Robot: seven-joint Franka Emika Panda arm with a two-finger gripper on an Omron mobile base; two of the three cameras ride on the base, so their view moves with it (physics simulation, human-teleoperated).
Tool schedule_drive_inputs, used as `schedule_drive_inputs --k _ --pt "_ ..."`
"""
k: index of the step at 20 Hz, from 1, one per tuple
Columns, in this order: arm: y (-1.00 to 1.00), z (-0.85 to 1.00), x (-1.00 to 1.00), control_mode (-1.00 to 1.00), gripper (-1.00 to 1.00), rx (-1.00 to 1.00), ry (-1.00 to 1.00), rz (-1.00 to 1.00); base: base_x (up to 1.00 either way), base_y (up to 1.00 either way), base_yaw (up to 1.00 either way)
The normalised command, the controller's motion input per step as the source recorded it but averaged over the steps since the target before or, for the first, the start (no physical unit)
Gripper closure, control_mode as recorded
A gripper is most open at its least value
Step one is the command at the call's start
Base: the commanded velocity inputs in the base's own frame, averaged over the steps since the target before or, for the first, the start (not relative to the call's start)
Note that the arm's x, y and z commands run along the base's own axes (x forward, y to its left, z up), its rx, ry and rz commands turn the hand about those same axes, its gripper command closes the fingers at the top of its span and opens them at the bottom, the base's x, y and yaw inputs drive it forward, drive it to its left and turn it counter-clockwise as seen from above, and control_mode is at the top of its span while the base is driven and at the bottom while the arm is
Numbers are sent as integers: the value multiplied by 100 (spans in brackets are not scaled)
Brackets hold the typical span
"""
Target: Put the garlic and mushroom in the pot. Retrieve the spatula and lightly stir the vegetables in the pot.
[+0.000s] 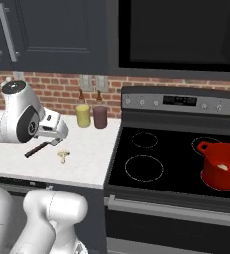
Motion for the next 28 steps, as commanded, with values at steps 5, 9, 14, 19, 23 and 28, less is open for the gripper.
schedule_drive_inputs --k 5,9,14,19,23,28 --pt "0 0 0 100 -100 0 0 0 0 63 3" --pt "0 -40 9 -100 -100 0 14 -1 0 0 0" --pt "-26 -82 22 -100 -100 0 22 -6 0 0 0" --pt "-17 -67 20 -100 -100 0 15 -12 0 0 0" --pt "-6 -31 15 -100 -100 5 2 -18 0 0 0" --pt "0 -14 22 -100 -100 7 0 -22 0 0 0"
